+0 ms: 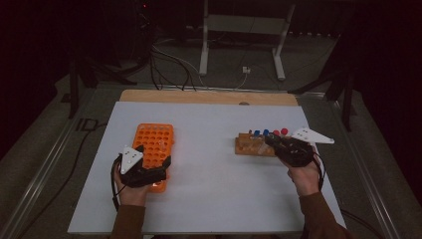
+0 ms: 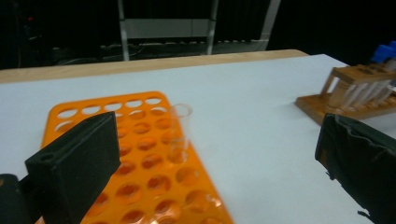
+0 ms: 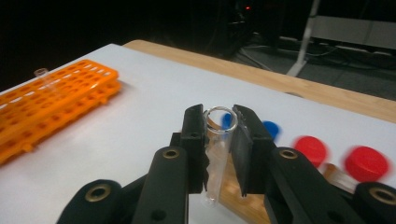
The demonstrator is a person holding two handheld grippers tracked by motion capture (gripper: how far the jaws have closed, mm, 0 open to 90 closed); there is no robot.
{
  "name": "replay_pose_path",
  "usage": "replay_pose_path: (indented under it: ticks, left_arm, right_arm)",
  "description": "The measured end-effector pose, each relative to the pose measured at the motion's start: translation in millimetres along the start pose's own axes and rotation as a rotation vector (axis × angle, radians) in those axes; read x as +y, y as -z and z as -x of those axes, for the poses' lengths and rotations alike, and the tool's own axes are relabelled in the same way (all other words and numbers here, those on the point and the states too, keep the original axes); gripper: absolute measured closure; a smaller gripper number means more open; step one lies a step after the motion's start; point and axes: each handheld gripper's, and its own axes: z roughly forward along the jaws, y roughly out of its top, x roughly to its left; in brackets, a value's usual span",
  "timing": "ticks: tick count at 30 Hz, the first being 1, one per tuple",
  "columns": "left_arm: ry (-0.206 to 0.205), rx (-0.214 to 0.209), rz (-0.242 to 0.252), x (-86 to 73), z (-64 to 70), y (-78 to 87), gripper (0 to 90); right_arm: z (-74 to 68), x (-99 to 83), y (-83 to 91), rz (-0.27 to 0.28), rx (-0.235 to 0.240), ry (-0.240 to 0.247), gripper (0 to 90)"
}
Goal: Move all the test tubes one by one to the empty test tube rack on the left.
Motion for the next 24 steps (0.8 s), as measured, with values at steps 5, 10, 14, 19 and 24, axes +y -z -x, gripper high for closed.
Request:
replay_pose_path:
  ticks: [5,10,14,19,24]
  left_arm:
    - [-0.036,-0.044,-0.004,8.3,12.6,-4.6,0.9]
    - [-0.067,-0.103,-0.001,15.5,26.8,-12.9,0.9]
    - [-0.073,-0.132,0.008,18.3,34.0,-17.9,0.9]
    - [-0.087,-0.172,0.013,22.4,43.8,-27.4,0.9]
    - [-0.121,-0.197,0.012,25.0,54.0,-36.7,0.9]
  right_arm:
    - [-19.9,5.7,-13.3,-0.021,0.056,0.025,76.3]
    - [-38.4,11.1,-25.4,-0.034,0.102,0.053,76.3]
    - [-51.9,15.8,-33.1,-0.041,0.134,0.07,76.3]
    - [-61.9,19.9,-39.2,-0.044,0.159,0.083,76.3]
    - [-74.6,23.4,-48.9,-0.063,0.187,0.101,76.3]
